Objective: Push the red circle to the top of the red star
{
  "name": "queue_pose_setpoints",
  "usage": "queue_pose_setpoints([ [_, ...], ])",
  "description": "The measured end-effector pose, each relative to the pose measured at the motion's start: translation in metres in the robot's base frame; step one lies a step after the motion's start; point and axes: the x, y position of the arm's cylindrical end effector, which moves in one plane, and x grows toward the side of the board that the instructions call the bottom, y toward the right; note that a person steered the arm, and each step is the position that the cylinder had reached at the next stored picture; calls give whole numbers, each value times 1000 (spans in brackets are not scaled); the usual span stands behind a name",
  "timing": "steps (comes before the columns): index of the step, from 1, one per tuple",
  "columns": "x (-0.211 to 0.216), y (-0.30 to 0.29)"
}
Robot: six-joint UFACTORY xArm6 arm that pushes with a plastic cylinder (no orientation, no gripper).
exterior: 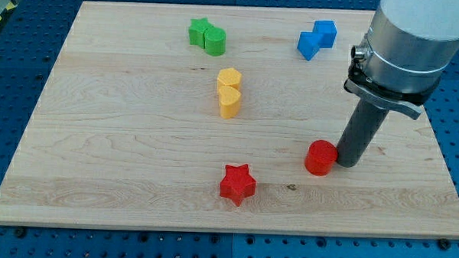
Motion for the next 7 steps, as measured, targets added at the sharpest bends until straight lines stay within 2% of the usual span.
queue_pose_setpoints([
  [2, 0, -5],
  [5, 0, -67],
  [7, 0, -71],
])
